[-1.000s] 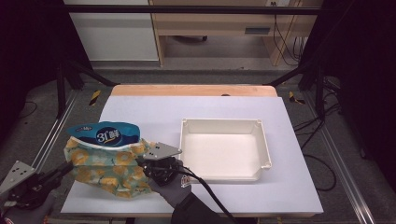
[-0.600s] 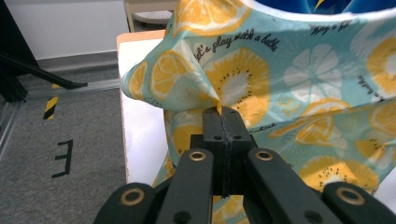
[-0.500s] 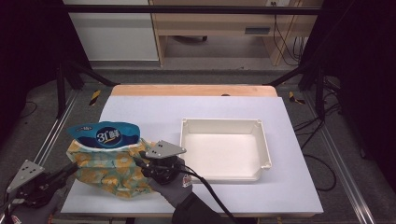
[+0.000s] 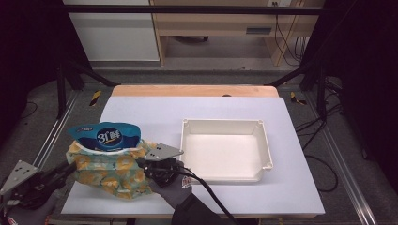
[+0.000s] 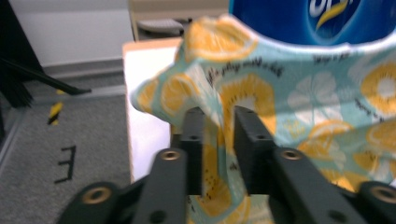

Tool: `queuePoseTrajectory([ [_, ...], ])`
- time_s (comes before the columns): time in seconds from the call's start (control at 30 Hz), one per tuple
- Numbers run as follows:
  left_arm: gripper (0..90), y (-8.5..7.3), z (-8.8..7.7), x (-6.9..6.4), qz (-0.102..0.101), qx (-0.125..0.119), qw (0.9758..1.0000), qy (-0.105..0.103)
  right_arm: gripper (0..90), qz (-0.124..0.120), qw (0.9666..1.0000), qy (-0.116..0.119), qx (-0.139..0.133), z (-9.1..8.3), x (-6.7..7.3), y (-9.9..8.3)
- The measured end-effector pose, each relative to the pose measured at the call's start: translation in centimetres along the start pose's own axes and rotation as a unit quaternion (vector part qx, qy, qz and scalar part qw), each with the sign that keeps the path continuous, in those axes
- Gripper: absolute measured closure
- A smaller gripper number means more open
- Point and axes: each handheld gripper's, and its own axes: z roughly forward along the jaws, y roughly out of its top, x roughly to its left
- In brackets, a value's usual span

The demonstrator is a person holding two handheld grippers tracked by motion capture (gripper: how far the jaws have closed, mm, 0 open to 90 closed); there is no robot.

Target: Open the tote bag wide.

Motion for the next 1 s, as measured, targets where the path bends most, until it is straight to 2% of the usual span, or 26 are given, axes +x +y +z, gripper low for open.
queuePoseTrajectory([
  [0.07,63.3,0.5,-0.2,0.1,-0.001,-0.007,1.0,-0.002,90.0,-0.002,1.0,0.0,-0.001,0.0,0.1,0.1],
  [0.1,58.7,1.1,-0.2,0.2,0.006,-0.009,0.9999,0.004,90.0,-0.005,1.0,0.001,0.001,0.0,0.2,0.1],
  [0.17,57.3,1.5,-0.1,0.4,0.009,-0.011,0.9999,0.004,90.0,-0.005,1.0,0.001,0.001,0.0,0.3,0.1],
  [0.27,55.3,2.5,0.5,0.8,0.01,-0.015,0.9998,-0.009,90.0,-0.006,1.0,0.001,0.0,0.1,0.4,0.2],
  [0.4,62.8,2.9,1.9,1.0,0.01,0.007,0.9998,-0.017,90.0,-0.007,1.0,-0.001,0.0,0.0,0.3,0.2],
  [0.43,75.5,2.7,2.1,1.0,0.009,0.017,0.9996,-0.021,90.0,-0.007,1.0,-0.002,0.0,0.0,0.2,0.2],
  [0.5,85.0,2.5,2.2,1.0,0.007,0.023,0.9995,-0.02,90.0,-0.006,1.0,-0.001,-0.002,0.0,0.2,0.2],
  [0.53,85.0,2.4,2.2,1.0,0.004,0.026,0.9994,-0.02,90.0,-0.006,1.0,-0.001,-0.002,0.0,0.2,0.2],
  [0.57,89.3,2.1,2.0,1.0,0.002,0.026,0.9994,-0.023,90.0,-0.005,1.0,0.0,-0.002,-0.1,0.3,0.2],
  [0.73,89.9,1.6,1.4,0.6,0.008,0.025,0.9994,-0.024,90.0,-0.013,0.9999,-0.001,-0.002,-0.3,0.6,0.1],
  [0.83,89.9,0.8,0.9,0.2,0.012,0.021,0.9993,-0.029,90.0,-0.01,0.9999,-0.001,0.0,-0.5,0.6,-0.4],
  [1.0,89.9,0.1,1.1,-0.2,0.014,0.024,0.9992,-0.03,90.0,-0.004,1.0,-0.003,0.005,-0.5,0.5,-1.1],
])
